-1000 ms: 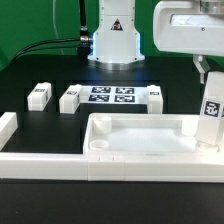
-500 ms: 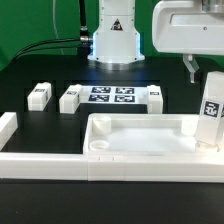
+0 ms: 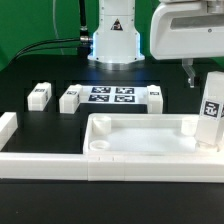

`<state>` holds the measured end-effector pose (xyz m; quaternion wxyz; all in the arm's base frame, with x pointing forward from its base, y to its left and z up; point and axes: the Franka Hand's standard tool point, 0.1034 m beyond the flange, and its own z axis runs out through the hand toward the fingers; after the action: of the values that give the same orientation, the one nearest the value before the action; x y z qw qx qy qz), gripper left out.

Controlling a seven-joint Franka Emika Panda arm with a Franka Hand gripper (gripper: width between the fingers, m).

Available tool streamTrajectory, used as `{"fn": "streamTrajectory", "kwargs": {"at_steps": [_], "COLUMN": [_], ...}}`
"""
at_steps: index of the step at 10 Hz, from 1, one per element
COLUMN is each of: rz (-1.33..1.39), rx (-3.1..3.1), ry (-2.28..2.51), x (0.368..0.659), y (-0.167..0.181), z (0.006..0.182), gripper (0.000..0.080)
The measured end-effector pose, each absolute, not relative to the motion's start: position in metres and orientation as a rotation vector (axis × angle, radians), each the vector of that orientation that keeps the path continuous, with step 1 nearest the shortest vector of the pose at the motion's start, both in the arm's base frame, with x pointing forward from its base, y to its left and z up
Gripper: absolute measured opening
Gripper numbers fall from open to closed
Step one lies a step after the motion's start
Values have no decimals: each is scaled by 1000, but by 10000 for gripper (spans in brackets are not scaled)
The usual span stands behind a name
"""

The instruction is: Assemble desk

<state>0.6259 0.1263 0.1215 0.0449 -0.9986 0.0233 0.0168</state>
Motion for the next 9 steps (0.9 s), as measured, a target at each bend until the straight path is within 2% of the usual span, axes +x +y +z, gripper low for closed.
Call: {"fn": "streamTrajectory", "kwargs": {"at_steps": [6, 9], "rz": [0, -5], "rx": [-2963, -2890], "ry": [-887, -1100], "x": [629, 629], "y": [123, 117], "z": [121, 121], "gripper": [649, 623]}}
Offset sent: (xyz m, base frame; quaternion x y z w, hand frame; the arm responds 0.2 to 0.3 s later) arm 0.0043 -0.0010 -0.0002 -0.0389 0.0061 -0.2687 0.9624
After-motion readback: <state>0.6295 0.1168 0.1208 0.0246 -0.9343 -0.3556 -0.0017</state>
